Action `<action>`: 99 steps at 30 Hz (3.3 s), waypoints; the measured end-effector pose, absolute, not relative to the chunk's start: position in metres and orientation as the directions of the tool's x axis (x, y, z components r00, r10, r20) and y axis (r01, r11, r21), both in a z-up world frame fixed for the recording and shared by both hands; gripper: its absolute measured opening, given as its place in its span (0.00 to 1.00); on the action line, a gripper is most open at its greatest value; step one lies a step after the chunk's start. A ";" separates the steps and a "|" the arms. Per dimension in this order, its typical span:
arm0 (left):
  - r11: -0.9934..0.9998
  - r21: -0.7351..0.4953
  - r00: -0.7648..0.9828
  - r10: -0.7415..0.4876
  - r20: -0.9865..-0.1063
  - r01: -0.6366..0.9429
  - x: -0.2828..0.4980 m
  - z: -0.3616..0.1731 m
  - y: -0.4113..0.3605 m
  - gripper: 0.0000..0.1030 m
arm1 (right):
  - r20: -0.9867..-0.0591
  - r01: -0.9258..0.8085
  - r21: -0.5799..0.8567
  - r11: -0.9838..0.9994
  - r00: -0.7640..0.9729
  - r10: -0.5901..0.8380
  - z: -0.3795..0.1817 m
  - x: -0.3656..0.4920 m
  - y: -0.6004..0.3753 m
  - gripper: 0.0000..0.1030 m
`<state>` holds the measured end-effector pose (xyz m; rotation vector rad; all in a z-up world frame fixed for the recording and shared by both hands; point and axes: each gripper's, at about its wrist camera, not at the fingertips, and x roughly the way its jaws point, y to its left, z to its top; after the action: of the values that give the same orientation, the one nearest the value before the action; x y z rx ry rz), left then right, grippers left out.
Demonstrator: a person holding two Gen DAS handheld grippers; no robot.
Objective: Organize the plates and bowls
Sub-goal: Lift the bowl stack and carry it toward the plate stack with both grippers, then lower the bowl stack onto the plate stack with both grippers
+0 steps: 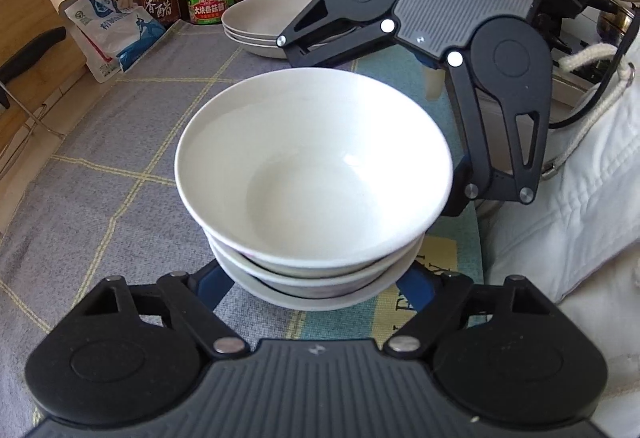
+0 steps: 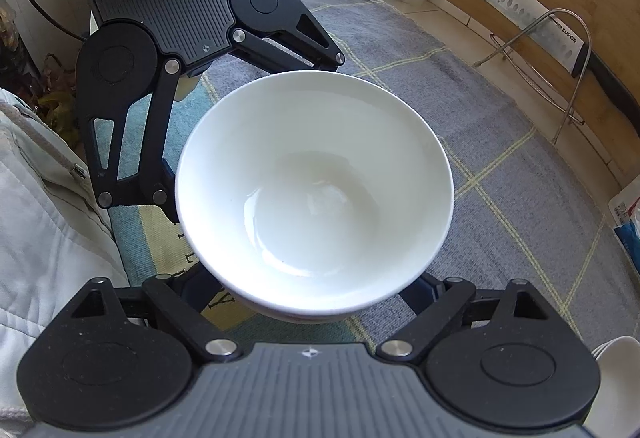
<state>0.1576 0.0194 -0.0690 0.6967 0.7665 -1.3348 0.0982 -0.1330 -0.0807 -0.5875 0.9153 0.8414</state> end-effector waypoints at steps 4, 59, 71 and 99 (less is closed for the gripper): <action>0.110 0.004 0.066 -0.571 -0.818 0.994 0.159 -0.070 0.018 0.84 | -0.866 -0.830 -0.084 0.551 0.335 0.372 -0.081 0.100 -0.134 0.92; 0.148 -0.006 0.080 -0.566 -0.820 0.989 0.157 -0.070 0.009 0.83 | -0.860 -0.882 0.015 0.471 0.228 0.456 -0.080 0.111 -0.157 0.91; 0.127 -0.020 0.058 -0.577 -0.815 0.992 0.161 -0.070 0.008 0.83 | -0.859 -0.869 0.026 0.494 0.233 0.455 -0.084 0.110 -0.152 0.92; 0.103 0.070 0.120 -0.633 -0.765 0.992 0.180 -0.025 -0.153 0.83 | -0.833 -0.842 -0.094 0.531 0.359 0.421 -0.019 0.129 -0.308 0.92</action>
<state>0.1800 -0.1530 -0.0254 0.6881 0.6571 -1.3350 0.1289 -0.3079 -0.0192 -0.5745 0.8559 0.8740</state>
